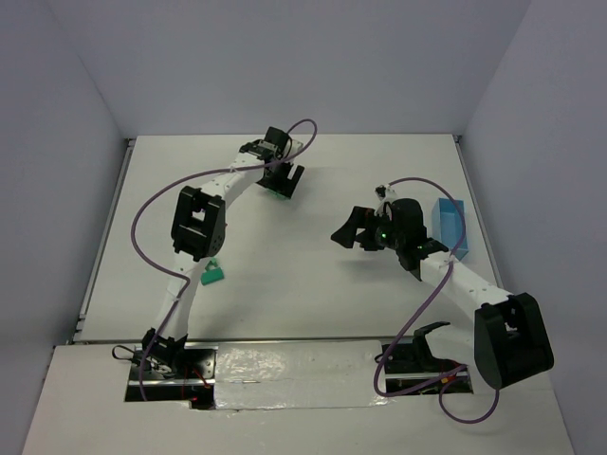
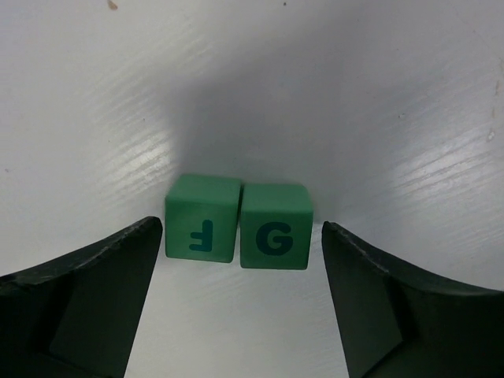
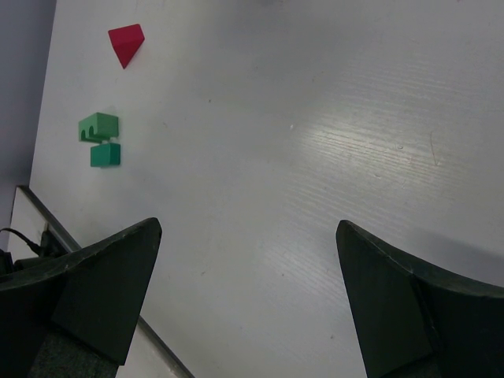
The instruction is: Build the wood block tower
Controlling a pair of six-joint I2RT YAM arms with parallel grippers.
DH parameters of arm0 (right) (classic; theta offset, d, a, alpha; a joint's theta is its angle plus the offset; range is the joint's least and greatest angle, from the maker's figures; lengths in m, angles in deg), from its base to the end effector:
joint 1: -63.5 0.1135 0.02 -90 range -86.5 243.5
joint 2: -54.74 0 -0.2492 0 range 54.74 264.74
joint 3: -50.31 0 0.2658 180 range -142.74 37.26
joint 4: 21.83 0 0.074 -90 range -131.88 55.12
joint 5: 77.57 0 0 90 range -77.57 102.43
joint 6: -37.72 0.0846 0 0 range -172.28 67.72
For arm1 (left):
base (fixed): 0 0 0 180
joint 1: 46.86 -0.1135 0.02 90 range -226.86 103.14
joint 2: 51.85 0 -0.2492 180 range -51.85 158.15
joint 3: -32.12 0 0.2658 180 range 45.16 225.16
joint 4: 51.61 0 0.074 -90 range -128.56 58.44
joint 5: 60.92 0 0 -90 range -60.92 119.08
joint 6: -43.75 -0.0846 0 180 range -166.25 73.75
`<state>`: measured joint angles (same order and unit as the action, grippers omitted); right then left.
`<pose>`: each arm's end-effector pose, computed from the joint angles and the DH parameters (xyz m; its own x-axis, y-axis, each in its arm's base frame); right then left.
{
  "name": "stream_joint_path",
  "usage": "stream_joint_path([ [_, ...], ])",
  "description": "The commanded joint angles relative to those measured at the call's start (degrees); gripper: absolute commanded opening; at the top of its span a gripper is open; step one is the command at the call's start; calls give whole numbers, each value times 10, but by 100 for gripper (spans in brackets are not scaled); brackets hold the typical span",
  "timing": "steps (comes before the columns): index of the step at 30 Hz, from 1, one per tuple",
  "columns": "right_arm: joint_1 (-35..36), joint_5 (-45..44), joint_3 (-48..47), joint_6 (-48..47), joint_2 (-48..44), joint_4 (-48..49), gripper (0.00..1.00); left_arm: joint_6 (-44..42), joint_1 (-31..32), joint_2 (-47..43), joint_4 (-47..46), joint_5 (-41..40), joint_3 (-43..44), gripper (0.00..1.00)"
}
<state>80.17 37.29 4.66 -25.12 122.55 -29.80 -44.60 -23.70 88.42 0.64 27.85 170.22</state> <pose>0.2795 0.1208 0.1683 -0.7057 0.2210 -0.6732 -0.3220 0.7463 0.5826 0.5243 -0.2223 0.1337 -0.7584 0.2931 -0.5821 0.3600 0.9329 0.0007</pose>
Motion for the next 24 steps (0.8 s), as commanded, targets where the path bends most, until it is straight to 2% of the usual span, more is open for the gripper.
stream_joint_path([
  [1,6,5,-24,-11,4,14,100,15,0,-25,-3,-6,-16,96],
  [8,7,5,-26,-12,7,13,100,22,0,-39,-7,-7,-8,100],
  [16,8,5,-27,-13,8,12,100,50,0,-117,-40,-10,-74,99],
  [24,9,5,-27,-14,11,11,100,22,0,-57,16,-2,7,100],
])
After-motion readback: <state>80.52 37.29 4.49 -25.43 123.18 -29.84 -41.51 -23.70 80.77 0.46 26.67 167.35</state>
